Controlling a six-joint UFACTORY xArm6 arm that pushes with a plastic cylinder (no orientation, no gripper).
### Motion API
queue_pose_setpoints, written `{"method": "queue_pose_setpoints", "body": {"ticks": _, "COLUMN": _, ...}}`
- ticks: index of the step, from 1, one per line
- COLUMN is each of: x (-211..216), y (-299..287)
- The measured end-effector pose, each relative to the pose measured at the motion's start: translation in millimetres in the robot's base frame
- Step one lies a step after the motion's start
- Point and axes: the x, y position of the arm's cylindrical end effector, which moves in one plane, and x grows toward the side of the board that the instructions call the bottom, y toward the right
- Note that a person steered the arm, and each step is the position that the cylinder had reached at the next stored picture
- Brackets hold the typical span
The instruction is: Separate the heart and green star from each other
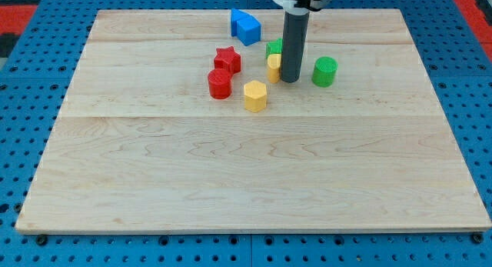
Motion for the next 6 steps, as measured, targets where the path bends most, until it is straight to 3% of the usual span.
{"method": "queue_pose_setpoints", "body": {"ticks": 6, "x": -47, "y": 27}}
